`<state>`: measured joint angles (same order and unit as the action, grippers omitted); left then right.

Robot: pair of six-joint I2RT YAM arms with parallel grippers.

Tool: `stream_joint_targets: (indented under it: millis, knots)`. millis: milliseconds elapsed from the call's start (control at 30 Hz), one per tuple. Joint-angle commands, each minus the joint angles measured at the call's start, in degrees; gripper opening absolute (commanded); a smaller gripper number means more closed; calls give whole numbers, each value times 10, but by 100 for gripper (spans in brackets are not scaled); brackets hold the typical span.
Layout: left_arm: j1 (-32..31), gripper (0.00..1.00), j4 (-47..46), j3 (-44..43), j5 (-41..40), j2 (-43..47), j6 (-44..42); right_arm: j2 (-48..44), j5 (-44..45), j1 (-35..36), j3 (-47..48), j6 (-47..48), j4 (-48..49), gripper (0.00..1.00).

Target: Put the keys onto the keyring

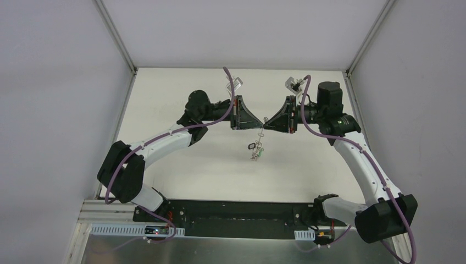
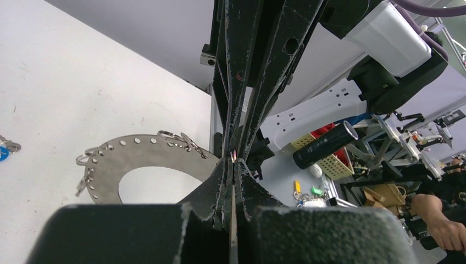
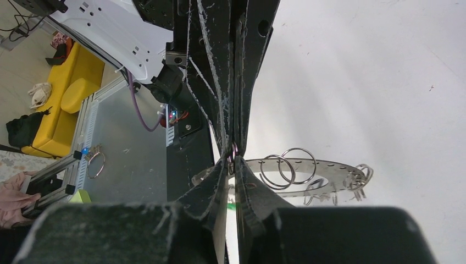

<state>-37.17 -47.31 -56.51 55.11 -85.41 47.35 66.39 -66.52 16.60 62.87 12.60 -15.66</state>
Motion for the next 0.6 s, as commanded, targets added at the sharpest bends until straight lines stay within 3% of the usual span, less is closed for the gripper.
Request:
stream_joint_targets:
  millis: [0,567]
  knots:
    - [-4,0,-59,-16,-10,-7,19,-5,-4,7,-4,-3,23,10]
    - [-1,0,-87,-8,-19,-5,38,-11,10,1,-8,6,13,14]
